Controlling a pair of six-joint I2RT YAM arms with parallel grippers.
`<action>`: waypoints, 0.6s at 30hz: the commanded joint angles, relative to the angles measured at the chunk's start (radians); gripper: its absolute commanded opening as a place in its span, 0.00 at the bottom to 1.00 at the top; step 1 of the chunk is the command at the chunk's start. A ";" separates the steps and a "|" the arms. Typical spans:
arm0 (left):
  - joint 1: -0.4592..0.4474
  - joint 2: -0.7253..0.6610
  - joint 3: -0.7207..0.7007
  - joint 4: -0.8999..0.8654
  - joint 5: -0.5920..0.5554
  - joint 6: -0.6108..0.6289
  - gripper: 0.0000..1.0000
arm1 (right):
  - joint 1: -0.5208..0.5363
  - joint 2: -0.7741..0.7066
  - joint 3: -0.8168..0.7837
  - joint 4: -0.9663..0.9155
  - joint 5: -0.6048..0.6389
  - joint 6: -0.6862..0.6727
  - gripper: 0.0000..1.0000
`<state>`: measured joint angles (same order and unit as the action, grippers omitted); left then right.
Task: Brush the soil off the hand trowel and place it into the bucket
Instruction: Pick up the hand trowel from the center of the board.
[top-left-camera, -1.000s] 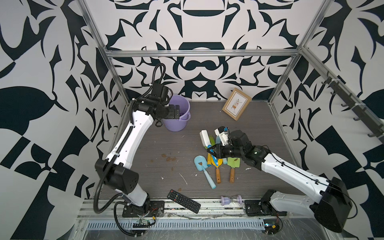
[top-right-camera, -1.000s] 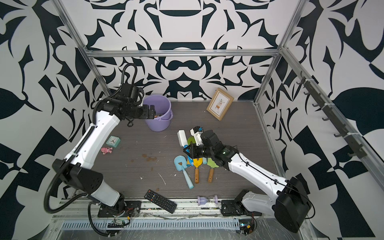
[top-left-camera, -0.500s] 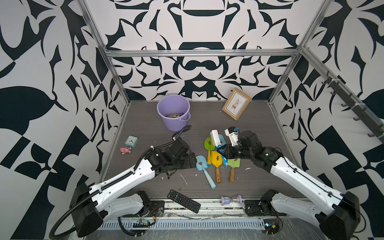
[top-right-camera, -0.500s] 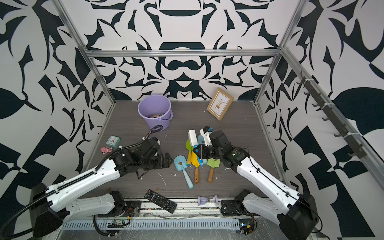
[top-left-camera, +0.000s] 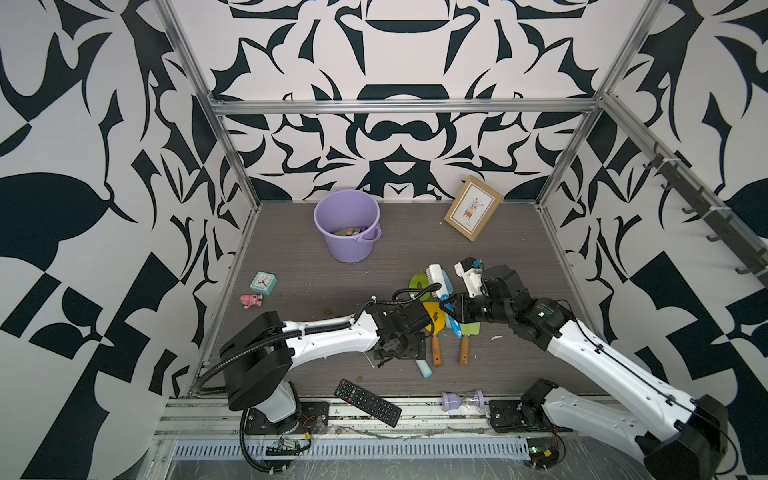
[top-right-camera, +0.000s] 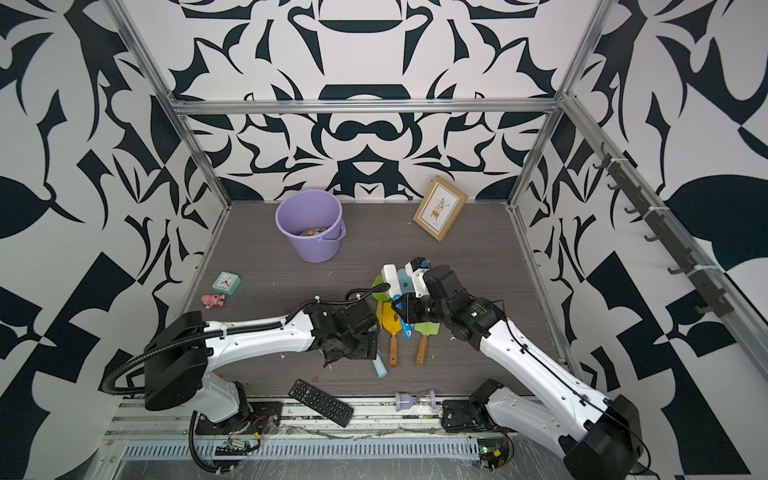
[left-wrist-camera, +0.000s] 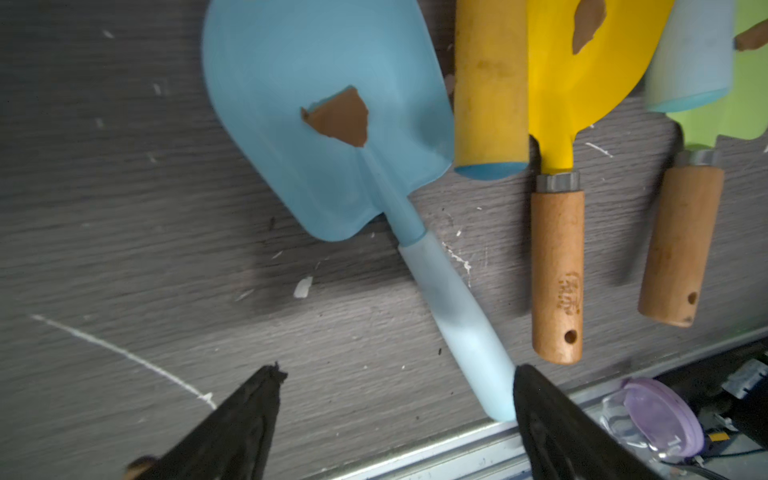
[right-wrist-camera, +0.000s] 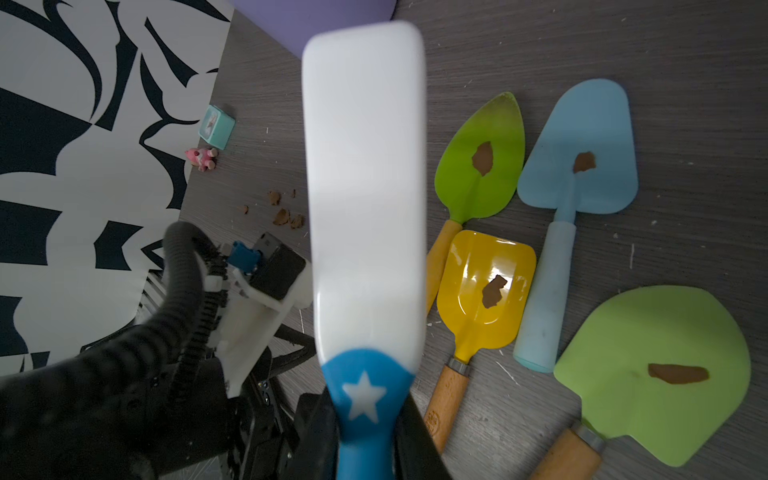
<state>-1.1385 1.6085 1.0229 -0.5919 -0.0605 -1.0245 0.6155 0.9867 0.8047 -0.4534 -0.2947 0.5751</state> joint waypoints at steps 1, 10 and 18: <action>0.000 0.056 0.060 0.013 0.030 0.030 0.91 | -0.003 -0.019 -0.004 0.015 0.012 -0.011 0.00; 0.003 0.240 0.173 -0.100 0.043 0.088 0.88 | -0.003 -0.019 -0.012 0.036 0.008 -0.007 0.00; 0.004 0.253 0.133 -0.133 0.009 0.088 0.80 | -0.005 -0.022 -0.018 0.052 0.003 -0.004 0.00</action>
<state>-1.1381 1.8442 1.1866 -0.6456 -0.0345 -0.9352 0.6102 0.9871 0.7746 -0.4664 -0.2764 0.5762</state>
